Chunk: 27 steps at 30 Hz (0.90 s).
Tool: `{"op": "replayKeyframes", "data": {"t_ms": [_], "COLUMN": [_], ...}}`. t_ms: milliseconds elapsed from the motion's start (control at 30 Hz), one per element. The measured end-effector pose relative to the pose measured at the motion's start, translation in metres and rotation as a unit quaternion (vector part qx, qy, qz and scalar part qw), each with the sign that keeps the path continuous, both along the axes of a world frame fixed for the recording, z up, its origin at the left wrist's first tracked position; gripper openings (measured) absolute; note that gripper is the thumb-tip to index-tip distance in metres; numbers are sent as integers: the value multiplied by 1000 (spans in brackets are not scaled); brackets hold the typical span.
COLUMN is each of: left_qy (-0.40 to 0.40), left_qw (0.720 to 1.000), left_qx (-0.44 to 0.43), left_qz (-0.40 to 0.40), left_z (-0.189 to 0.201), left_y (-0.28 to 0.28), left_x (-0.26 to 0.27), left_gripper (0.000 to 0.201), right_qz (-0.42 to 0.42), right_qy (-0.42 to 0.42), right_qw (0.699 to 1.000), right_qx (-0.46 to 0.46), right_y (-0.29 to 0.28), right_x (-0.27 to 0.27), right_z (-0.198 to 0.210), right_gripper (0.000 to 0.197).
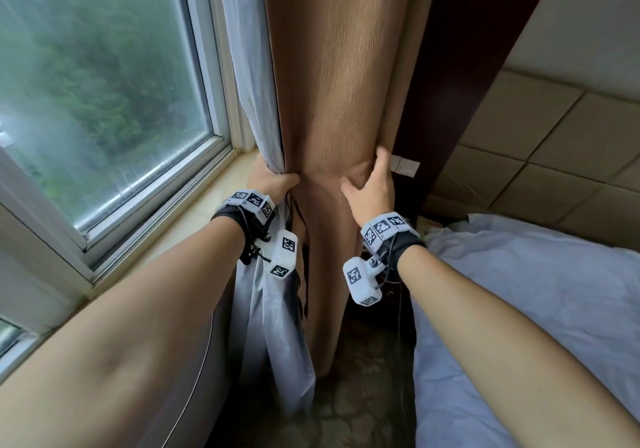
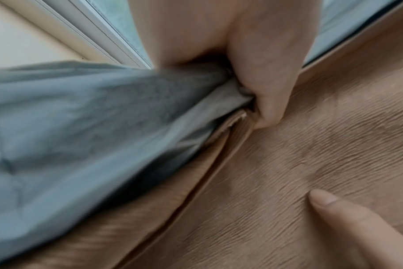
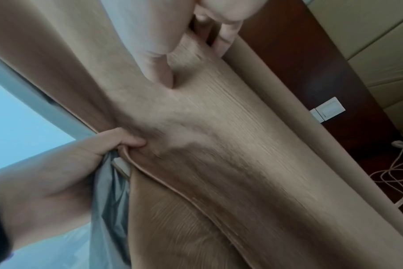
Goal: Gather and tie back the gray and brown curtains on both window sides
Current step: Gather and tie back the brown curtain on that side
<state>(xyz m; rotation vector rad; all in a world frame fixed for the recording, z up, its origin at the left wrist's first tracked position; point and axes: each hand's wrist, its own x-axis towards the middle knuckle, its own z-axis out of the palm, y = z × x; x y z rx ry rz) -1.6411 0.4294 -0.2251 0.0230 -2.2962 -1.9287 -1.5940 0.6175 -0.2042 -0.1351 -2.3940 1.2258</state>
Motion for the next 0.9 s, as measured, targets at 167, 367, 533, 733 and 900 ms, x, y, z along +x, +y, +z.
{"op": "replayKeyframes", "data": {"t_ms": [167, 367, 533, 733, 900], "left_qy": [1, 51, 65, 40, 8], "left_qw": [999, 994, 986, 997, 997], "left_qx": [-3, 7, 4, -23, -56], "left_qz": [-35, -94, -154, -61, 49], "left_z": [3, 5, 8, 1, -2], "left_y": [-4, -2, -3, 6, 15], "left_x": [10, 25, 33, 31, 27], "left_gripper": [51, 56, 69, 52, 46], "right_qz": [1, 111, 193, 259, 104], "right_qy": [-27, -86, -156, -145, 54], "right_qw": [997, 975, 968, 955, 989], "right_qx": [70, 174, 26, -18, 93], "right_y": [-21, -48, -49, -35, -16], "right_x": [3, -3, -5, -11, 6], "right_z": [5, 17, 21, 9, 5], "right_gripper": [56, 53, 43, 40, 31]}}
